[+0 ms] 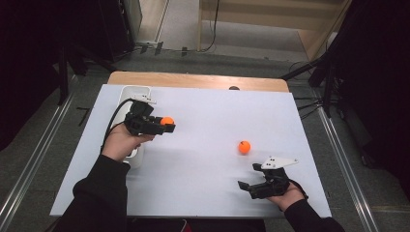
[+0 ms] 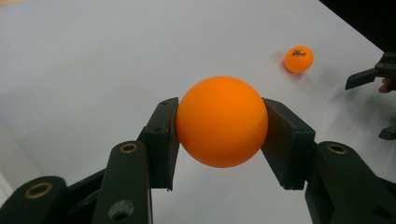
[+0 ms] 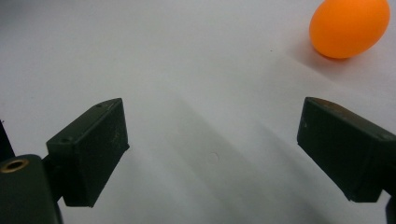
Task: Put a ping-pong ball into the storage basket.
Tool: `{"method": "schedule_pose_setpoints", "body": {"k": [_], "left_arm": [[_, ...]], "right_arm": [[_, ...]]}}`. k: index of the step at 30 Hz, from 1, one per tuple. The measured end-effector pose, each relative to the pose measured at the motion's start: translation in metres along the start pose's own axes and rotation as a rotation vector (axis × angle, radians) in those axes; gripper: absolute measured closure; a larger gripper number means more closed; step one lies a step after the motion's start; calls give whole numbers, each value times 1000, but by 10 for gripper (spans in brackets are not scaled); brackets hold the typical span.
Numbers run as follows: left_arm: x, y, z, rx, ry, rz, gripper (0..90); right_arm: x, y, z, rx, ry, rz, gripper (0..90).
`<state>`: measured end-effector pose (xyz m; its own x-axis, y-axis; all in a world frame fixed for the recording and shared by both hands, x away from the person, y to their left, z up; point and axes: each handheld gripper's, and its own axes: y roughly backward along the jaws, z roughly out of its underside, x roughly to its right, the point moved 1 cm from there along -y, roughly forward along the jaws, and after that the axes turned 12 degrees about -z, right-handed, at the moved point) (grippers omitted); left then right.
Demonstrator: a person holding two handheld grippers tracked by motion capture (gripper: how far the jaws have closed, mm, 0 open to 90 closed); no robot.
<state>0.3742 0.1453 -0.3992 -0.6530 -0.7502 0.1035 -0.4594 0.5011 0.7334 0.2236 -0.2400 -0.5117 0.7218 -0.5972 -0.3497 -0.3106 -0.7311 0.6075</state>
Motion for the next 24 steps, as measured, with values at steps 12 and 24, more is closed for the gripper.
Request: {"method": "schedule_pose_setpoints", "body": {"k": [12, 24], "left_arm": [[-15, 10, 1, 14, 33, -55, 506], [-24, 17, 1, 33, 54, -115, 506]], "right_arm": [[0, 0, 0, 0, -2, 2, 73], [-1, -1, 0, -1, -3, 1, 73]]}}
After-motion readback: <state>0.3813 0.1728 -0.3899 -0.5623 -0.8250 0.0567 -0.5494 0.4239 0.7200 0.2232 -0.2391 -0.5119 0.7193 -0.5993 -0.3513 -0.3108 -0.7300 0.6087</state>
